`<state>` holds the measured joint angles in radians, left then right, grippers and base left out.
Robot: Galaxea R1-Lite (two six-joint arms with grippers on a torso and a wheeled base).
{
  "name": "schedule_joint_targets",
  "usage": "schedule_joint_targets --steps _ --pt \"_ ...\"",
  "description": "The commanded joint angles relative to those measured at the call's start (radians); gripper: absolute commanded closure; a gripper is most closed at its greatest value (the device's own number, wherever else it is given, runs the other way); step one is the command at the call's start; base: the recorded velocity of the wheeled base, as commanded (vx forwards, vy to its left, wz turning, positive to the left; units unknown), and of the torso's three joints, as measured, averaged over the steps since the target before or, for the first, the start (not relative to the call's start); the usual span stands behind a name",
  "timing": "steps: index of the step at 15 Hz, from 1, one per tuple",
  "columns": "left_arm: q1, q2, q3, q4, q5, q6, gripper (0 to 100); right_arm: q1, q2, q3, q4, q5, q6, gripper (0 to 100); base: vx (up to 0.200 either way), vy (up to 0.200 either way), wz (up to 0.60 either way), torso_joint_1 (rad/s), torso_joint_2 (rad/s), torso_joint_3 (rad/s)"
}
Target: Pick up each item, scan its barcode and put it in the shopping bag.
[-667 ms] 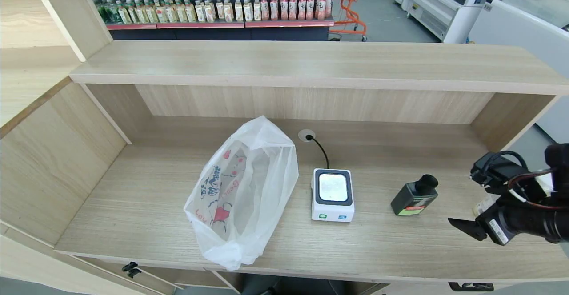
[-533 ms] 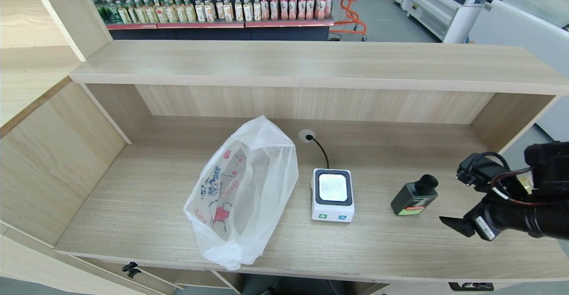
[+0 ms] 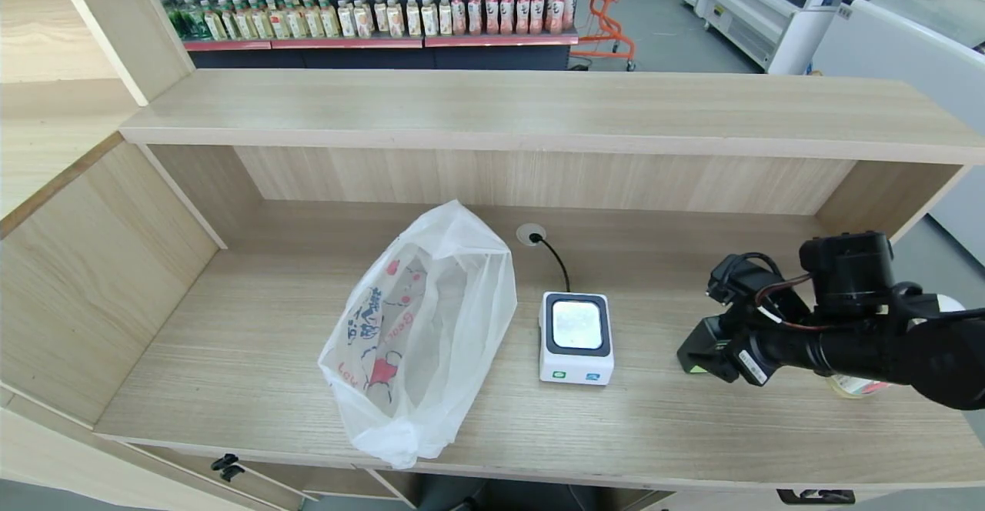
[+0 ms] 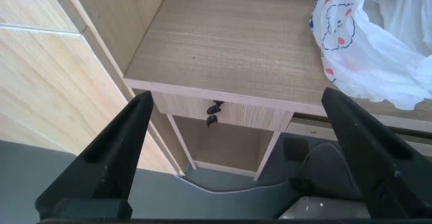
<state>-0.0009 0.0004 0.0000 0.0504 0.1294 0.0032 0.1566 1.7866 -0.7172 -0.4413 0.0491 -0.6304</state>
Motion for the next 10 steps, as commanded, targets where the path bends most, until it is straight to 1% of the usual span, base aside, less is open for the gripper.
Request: schedule_joint_targets --steps 1,3,6,7,10 --pt "-0.001 0.000 0.000 0.000 -0.001 0.000 0 0.015 0.057 -0.007 -0.033 0.005 0.008 0 0.000 0.000 0.00 0.000 0.00 0.000" --pt "-0.001 0.000 0.000 0.000 0.001 0.000 0 0.026 0.077 -0.010 -0.039 0.005 0.025 0 0.000 0.000 0.00 0.000 0.00 0.000" --pt "-0.001 0.000 0.000 0.000 0.001 0.000 0 0.064 0.106 -0.022 -0.062 0.021 0.098 0 0.000 0.000 0.00 0.000 0.00 0.000" --pt "-0.001 0.000 0.000 0.000 0.001 0.000 0 0.072 0.112 -0.030 -0.073 0.024 0.106 100 0.000 0.000 0.00 0.000 0.00 0.000" --pt "0.001 0.000 0.000 0.000 -0.001 0.000 0 0.103 0.114 -0.042 -0.076 0.024 0.120 100 0.000 0.000 0.00 0.000 0.00 0.000"
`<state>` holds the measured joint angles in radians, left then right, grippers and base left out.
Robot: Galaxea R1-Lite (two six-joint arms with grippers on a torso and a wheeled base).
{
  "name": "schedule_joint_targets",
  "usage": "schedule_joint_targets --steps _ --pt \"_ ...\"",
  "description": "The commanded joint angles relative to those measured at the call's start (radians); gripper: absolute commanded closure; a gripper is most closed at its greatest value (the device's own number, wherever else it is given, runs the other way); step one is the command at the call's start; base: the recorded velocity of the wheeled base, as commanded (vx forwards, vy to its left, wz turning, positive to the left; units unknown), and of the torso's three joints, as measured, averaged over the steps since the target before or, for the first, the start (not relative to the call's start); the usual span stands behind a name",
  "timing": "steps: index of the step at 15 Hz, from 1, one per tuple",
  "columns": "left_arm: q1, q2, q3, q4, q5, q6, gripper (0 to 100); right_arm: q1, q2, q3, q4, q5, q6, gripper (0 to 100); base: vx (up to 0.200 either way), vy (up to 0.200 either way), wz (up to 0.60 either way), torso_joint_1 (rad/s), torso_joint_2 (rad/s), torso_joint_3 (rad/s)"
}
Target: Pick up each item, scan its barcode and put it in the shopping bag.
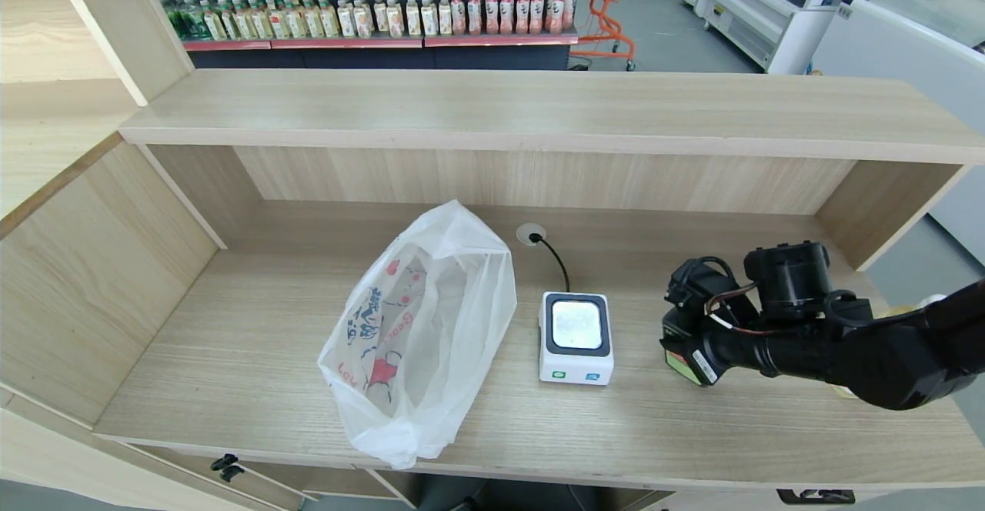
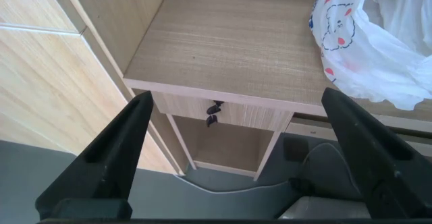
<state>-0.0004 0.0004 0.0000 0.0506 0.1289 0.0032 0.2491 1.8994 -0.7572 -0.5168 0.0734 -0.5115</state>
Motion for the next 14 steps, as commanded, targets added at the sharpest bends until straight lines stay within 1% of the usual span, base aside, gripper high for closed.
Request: schedule_joint_targets --steps 1,4,5,7,8,10,11,12,13,14 --pt "-0.001 0.000 0.000 0.000 0.000 0.000 0 0.012 -0.006 0.007 -0.011 0.000 -0.001 100 0.000 0.000 0.00 0.000 0.00 0.000" --pt "-0.001 0.000 0.000 0.000 0.000 0.000 0 0.007 -0.092 0.068 -0.072 0.000 0.001 100 0.000 0.000 0.00 0.000 0.00 0.000" --pt "-0.001 0.000 0.000 0.000 0.001 0.000 0 -0.008 -0.172 0.113 -0.095 -0.001 -0.001 100 0.000 0.000 0.00 0.000 0.00 0.000" --pt "-0.001 0.000 0.000 0.000 0.000 0.000 0 -0.042 -0.368 0.200 -0.097 -0.004 -0.012 100 0.000 0.000 0.00 0.000 0.00 0.000" --pt "-0.001 0.000 0.000 0.000 0.001 0.000 0 -0.053 -0.460 0.251 -0.100 -0.006 -0.047 100 0.000 0.000 0.00 0.000 0.00 0.000" --pt "0.000 0.000 0.000 0.000 0.001 0.000 0 -0.085 -0.577 0.311 -0.124 -0.006 -0.242 100 0.000 0.000 0.00 0.000 0.00 0.000" --pt "-0.001 0.000 0.000 0.000 0.000 0.000 0 -0.111 -0.612 0.328 -0.167 -0.003 -0.341 100 0.000 0.000 0.00 0.000 0.00 0.000" --pt "0.000 0.000 0.000 0.000 0.001 0.000 0 -0.114 -0.615 0.337 -0.239 0.003 -0.421 100 0.000 0.000 0.00 0.000 0.00 0.000" --pt "-0.001 0.000 0.000 0.000 0.001 0.000 0 -0.113 -0.602 0.340 -0.304 0.040 -0.495 100 0.000 0.000 0.00 0.000 0.00 0.000" --pt "-0.001 0.000 0.000 0.000 0.001 0.000 0 -0.099 -0.597 0.343 -0.313 0.158 -0.584 100 0.000 0.000 0.00 0.000 0.00 0.000"
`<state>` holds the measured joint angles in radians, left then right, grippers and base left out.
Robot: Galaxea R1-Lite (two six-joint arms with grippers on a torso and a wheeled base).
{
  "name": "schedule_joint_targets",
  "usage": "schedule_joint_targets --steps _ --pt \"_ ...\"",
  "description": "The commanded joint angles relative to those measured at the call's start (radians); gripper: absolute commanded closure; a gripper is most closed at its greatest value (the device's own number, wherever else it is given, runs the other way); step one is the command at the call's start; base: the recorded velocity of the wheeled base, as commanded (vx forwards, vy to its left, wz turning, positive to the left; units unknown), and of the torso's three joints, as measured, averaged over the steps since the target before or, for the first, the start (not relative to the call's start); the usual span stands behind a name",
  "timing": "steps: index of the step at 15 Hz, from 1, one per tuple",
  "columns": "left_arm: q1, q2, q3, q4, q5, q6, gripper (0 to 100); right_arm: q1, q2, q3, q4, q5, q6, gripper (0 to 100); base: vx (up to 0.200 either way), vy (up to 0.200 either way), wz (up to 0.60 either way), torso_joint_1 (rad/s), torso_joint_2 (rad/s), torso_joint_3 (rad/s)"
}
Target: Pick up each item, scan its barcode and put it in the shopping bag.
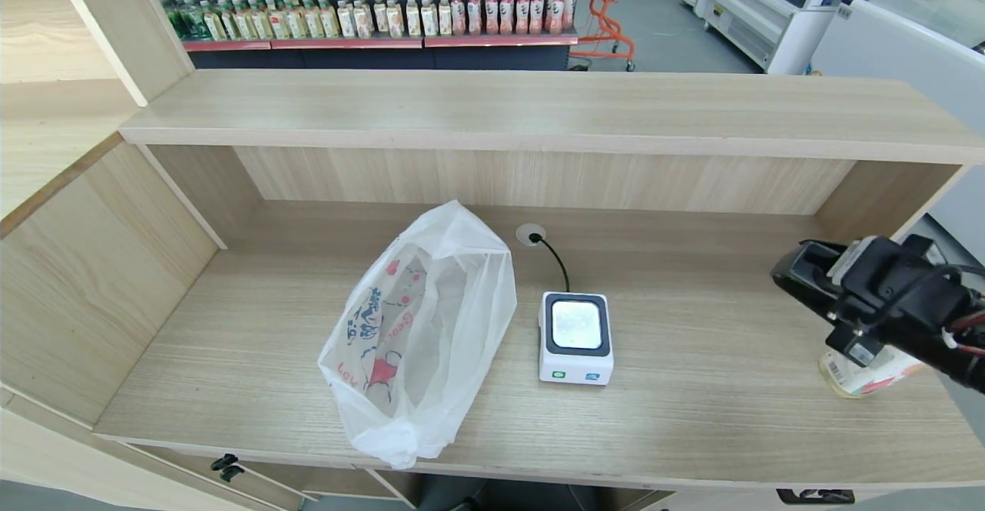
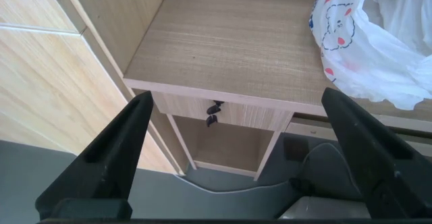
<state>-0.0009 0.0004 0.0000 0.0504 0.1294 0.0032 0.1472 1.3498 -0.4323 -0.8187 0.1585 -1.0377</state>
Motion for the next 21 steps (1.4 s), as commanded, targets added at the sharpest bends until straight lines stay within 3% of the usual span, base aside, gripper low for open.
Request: schedule_joint_targets --steps 1,2,3,4,5,6,9,11,13,14,16,21 --pt "0.001 0.000 0.000 0.000 0.001 0.000 0 0.018 -0.047 0.026 -0.007 0.228 -0.167 100 0.000 0.000 0.00 0.000 0.00 0.000" --pt "-0.001 0.000 0.000 0.000 -0.001 0.000 0 0.014 -0.046 0.027 -0.002 0.289 -0.240 100 0.000 0.000 0.00 0.000 0.00 0.000" --pt "-0.001 0.000 0.000 0.000 0.001 0.000 0 0.009 -0.051 0.026 0.032 0.470 -0.536 100 0.000 0.000 0.00 0.000 0.00 0.000" --pt "-0.001 0.000 0.000 0.000 0.001 0.000 0 0.020 -0.041 0.024 0.036 0.569 -0.702 100 0.000 0.000 0.00 0.000 0.00 0.000" --pt "0.001 0.000 0.000 0.000 0.001 0.000 0 0.060 -0.029 0.024 0.039 0.628 -0.831 100 0.000 0.000 0.00 0.000 0.00 0.000" --pt "-0.001 0.000 0.000 0.000 -0.001 0.000 0 0.192 0.002 0.034 0.072 0.681 -1.056 100 0.000 0.000 0.00 0.000 0.00 0.000" --pt "0.001 0.000 0.000 0.000 -0.001 0.000 0 0.262 0.028 0.029 0.362 0.734 -1.375 100 0.000 0.000 0.00 0.000 0.00 0.000" --pt "-0.001 0.000 0.000 0.000 0.001 0.000 0 0.265 0.042 0.024 0.454 0.822 -1.512 100 0.000 0.000 0.00 0.000 0.00 0.000" --pt "-0.001 0.000 0.000 0.000 -0.001 0.000 0 0.276 0.046 0.001 0.444 0.831 -1.569 100 0.000 0.000 0.00 0.000 0.00 0.000" --pt "0.001 0.000 0.000 0.000 -0.001 0.000 0 0.347 0.052 -0.046 0.417 0.857 -1.638 100 0.000 0.000 0.00 0.000 0.00 0.000" --pt "-0.001 0.000 0.000 0.000 -0.001 0.000 0 0.397 0.074 -0.052 0.400 0.903 -1.682 100 0.000 0.000 0.00 0.000 0.00 0.000" --pt "-0.001 0.000 0.000 0.000 -0.001 0.000 0 0.402 0.088 -0.046 0.400 0.943 -1.794 100 0.000 0.000 0.00 0.000 0.00 0.000"
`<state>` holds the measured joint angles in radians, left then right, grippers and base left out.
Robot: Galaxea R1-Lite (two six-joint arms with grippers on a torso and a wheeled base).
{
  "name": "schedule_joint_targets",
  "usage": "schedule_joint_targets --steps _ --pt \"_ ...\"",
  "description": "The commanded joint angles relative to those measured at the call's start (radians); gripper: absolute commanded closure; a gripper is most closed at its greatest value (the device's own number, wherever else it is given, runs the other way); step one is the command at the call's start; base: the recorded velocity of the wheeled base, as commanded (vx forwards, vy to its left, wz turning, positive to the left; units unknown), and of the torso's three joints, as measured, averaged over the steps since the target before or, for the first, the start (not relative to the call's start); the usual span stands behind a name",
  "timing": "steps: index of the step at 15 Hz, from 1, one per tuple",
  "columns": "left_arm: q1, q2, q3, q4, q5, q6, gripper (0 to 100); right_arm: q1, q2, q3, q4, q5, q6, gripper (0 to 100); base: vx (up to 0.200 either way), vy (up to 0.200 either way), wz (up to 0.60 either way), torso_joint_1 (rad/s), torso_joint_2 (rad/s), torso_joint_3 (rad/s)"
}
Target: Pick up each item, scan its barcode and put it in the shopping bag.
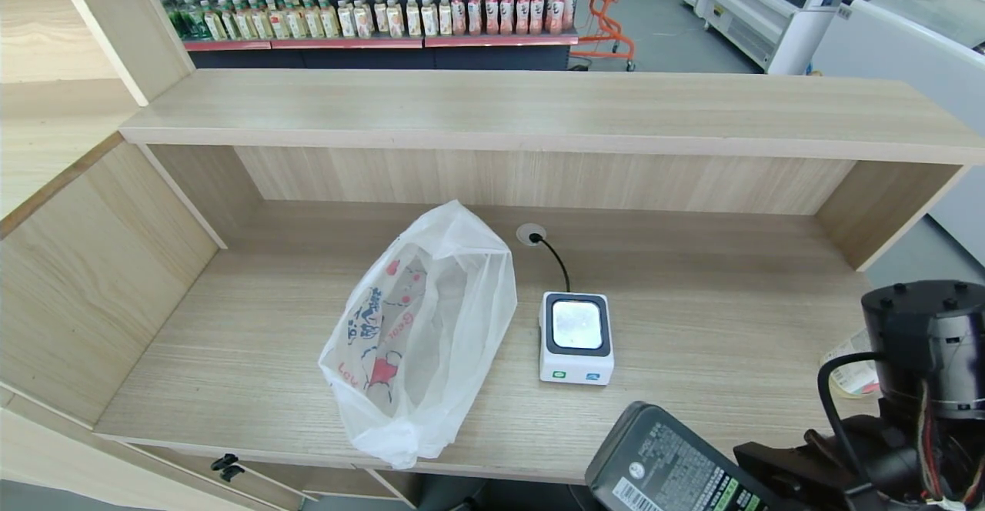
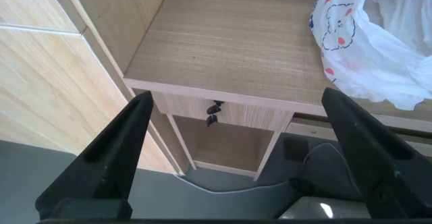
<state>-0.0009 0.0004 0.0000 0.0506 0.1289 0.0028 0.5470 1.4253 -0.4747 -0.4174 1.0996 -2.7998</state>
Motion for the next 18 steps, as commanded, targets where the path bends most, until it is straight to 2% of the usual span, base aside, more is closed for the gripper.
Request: schedule_joint_targets --steps 1,15,16,18 --pt "0.001 0.000 0.000 0.000 0.000 0.000 0 0.002 0.020 -0.010 -0.001 0.002 -0.032 100 0.000 0.000 0.00 0.000 0.00 0.000" --pt "-0.001 0.000 0.000 0.000 0.001 0.000 0 -0.006 0.012 -0.030 -0.003 -0.001 -0.021 100 0.000 0.000 0.00 0.000 0.00 0.000" --pt "0.001 0.000 0.000 0.000 0.001 0.002 0 -0.021 -0.020 -0.071 0.003 -0.004 0.054 100 0.000 0.000 0.00 0.000 0.00 0.000" --pt "-0.001 0.000 0.000 0.000 0.000 0.000 0 -0.119 -0.097 -0.153 -0.003 -0.021 0.296 100 0.000 0.000 0.00 0.000 0.00 0.000"
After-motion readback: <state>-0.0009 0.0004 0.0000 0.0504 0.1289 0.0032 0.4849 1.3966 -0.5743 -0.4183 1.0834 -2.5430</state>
